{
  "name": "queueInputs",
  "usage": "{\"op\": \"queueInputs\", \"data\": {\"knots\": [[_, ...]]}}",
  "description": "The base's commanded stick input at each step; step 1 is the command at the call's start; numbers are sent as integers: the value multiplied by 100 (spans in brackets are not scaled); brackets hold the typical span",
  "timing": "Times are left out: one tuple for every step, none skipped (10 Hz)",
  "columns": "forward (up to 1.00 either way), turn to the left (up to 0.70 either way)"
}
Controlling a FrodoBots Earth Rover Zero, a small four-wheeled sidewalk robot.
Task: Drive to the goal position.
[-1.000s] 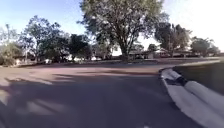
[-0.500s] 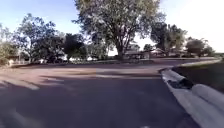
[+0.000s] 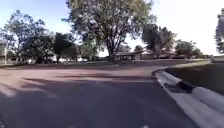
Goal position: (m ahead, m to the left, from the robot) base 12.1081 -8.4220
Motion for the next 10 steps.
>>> {"op": "queueInputs", "data": {"knots": [[100,0],[100,0],[100,0],[100,0],[100,0],[100,-17],[100,-35],[100,-29],[100,-13],[100,0]]}}
